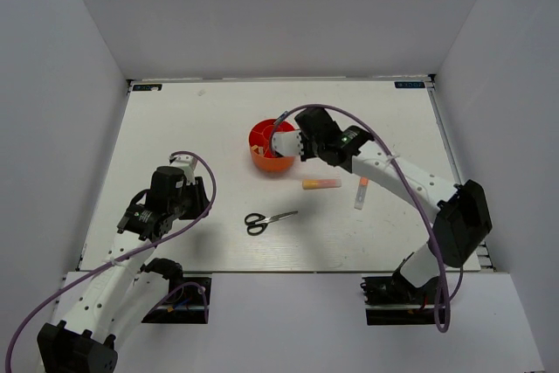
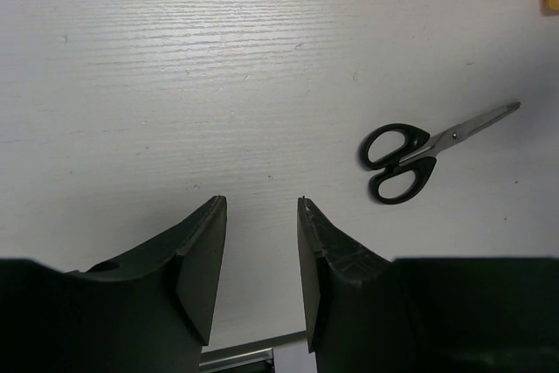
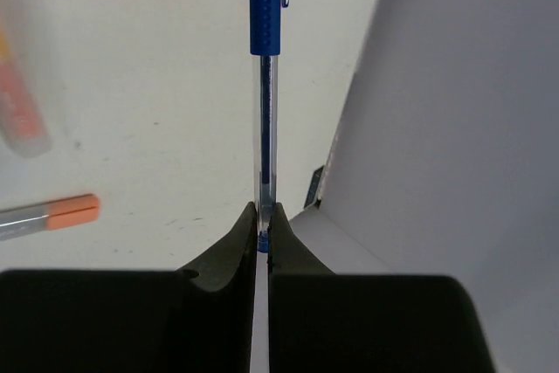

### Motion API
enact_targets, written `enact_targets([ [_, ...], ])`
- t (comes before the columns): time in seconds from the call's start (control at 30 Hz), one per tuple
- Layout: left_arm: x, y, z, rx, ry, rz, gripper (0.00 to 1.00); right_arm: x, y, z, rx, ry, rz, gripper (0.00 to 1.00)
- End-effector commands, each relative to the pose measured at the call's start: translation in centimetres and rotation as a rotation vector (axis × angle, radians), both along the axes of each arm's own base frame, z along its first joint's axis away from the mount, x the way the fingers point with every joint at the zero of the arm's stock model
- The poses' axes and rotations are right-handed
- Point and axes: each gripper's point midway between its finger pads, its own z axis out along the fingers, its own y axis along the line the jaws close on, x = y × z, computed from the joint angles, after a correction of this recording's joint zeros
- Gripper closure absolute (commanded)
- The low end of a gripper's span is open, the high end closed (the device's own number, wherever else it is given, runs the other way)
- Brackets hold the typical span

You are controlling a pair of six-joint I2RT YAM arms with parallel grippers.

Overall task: Sort the stationery into containers
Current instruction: Pick up the pen from the center of the board, then place the pen in the storage box.

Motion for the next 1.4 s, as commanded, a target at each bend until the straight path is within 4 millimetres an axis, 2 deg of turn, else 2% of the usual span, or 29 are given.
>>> enact_targets([
  [0.0,0.0,0.4,-0.3,0.016,0.0,0.008,0.51,3.8,-0.4,3.4,-0.015,-0.149,-0.06,1.0],
  [0.03,0.1,0.4,-0.2,0.017,-0.005,0.011,0.51,4.5,-1.0,3.4,-0.028,-0.161,-0.084,1.0],
  [0.07,0.0,0.4,-0.1,0.013,-0.005,0.01,0.51,5.3,-0.7,3.9,-0.014,-0.187,-0.091,1.0],
  [0.13,0.1,0.4,-0.2,0.014,-0.002,0.009,0.51,6.3,-1.1,3.4,-0.069,-0.197,-0.083,1.0],
  [0.17,0.0,0.3,-0.3,0.016,0.0,0.007,0.51,6.8,-0.6,3.7,-0.054,-0.226,-0.082,1.0],
  [0.2,0.0,0.4,-0.3,0.017,0.002,0.009,0.51,7.4,-0.6,3.0,-0.098,-0.229,-0.068,1.0],
  [0.27,0.0,0.4,-0.3,0.018,-0.001,0.012,0.51,8.3,-0.4,3.3,-0.111,-0.263,-0.069,1.0],
  [0.3,0.0,0.4,-0.2,0.017,-0.005,0.007,0.51,8.7,-0.4,2.7,-0.136,-0.263,-0.077,1.0],
  [0.43,0.1,0.4,-0.2,0.019,-0.002,0.008,0.51,9.6,0.1,2.6,-0.181,-0.29,-0.036,1.0],
  [0.57,0.1,0.4,-0.3,0.018,-0.002,0.006,0.51,9.8,0.2,1.5,-0.261,-0.296,0.006,1.0],
  [0.63,0.1,0.4,-0.3,0.017,0.0,0.007,0.51,10.1,0.3,1.7,-0.29,-0.319,0.026,1.0],
  [0.77,0.1,0.3,-0.3,0.016,-0.001,0.006,0.51,9.8,0.3,0.6,-0.39,-0.308,0.106,1.0],
  [0.8,0.1,0.4,-0.3,0.016,0.002,0.008,0.51,9.5,0.9,0.4,-0.399,-0.306,0.127,1.0],
  [0.83,0.0,0.3,-0.3,0.017,0.0,0.005,0.51,9.7,0.3,0.0,-0.417,-0.297,0.122,1.0],
  [0.97,0.1,0.4,-0.4,0.019,0.001,0.006,0.51,9.3,0.0,-1.3,-0.477,-0.276,0.162,1.0],
  [1.17,0.0,0.3,-0.4,0.019,0.004,0.005,0.51,8.9,0.1,-2.0,-0.51,-0.256,0.211,1.0],
  [1.37,0.1,0.5,-0.4,0.023,0.006,0.009,0.51,8.7,1.3,-2.3,-0.554,-0.272,0.302,1.0],
])
